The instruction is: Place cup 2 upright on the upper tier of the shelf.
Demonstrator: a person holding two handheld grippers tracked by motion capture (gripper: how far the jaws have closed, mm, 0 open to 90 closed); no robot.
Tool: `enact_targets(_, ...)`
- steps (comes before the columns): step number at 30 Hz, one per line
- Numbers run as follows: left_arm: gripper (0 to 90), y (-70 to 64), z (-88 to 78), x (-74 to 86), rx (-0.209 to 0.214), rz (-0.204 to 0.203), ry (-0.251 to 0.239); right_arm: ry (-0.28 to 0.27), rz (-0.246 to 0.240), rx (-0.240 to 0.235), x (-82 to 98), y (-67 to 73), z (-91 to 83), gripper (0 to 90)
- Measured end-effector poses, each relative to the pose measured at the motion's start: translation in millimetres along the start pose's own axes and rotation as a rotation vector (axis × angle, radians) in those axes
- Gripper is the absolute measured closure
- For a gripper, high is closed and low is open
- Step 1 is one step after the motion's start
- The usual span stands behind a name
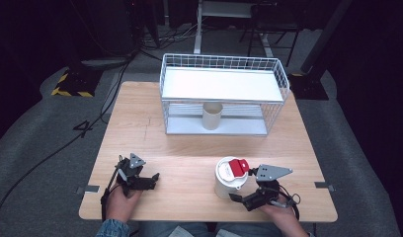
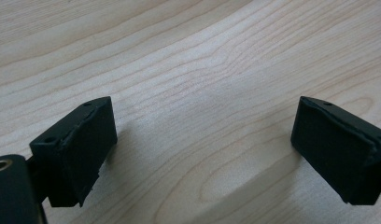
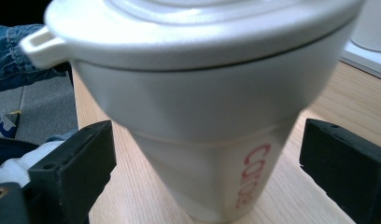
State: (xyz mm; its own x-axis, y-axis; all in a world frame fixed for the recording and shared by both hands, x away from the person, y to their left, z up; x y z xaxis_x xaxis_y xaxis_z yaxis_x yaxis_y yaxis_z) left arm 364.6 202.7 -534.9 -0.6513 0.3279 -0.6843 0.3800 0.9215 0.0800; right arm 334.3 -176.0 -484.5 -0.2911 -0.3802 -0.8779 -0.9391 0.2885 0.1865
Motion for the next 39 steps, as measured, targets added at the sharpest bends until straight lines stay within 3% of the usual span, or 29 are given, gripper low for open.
enact_targets(9, 7.4, 0.0, -1.1, 1.1, -0.001, -0.002, 0.003, -0.071, -0.01, -0.004, -1.2, -2.2, 18.3, 3.7)
enact_targets(18, 7.4, 0.1, -1.1, 1.1, -0.002, -0.001, 0.003, -0.094, -0.011, 0.012, 1.6, -3.7, 30.1, 3.9)
enact_targets(26, 7.4, 0.4, -1.6, 1.5, -0.005, 0.0, 0.006, -0.131, 0.006, 0.018, 0.5, -3.3, 30.2, 5.5)
enact_targets(39, 7.4, 0.4, -1.6, 1.5, -0.005, 0.0, 0.006, -0.124, -0.023, 0.044, 0.8, -2.0, 29.7, 8.1)
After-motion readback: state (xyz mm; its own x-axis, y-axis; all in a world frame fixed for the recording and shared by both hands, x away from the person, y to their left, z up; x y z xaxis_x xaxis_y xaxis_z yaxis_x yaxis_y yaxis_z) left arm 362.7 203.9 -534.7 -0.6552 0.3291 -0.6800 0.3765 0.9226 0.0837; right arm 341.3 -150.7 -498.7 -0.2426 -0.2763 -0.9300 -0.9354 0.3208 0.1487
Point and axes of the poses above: each handheld gripper's, and its own axes: z roughly forward along the jaws, x roughly out of its underside, y roughly to its left, the point moved 4 cm from there along z, roughly forward along the jaws, and after that the axes turned 9 degrees about -x, right-handed, at the moved point
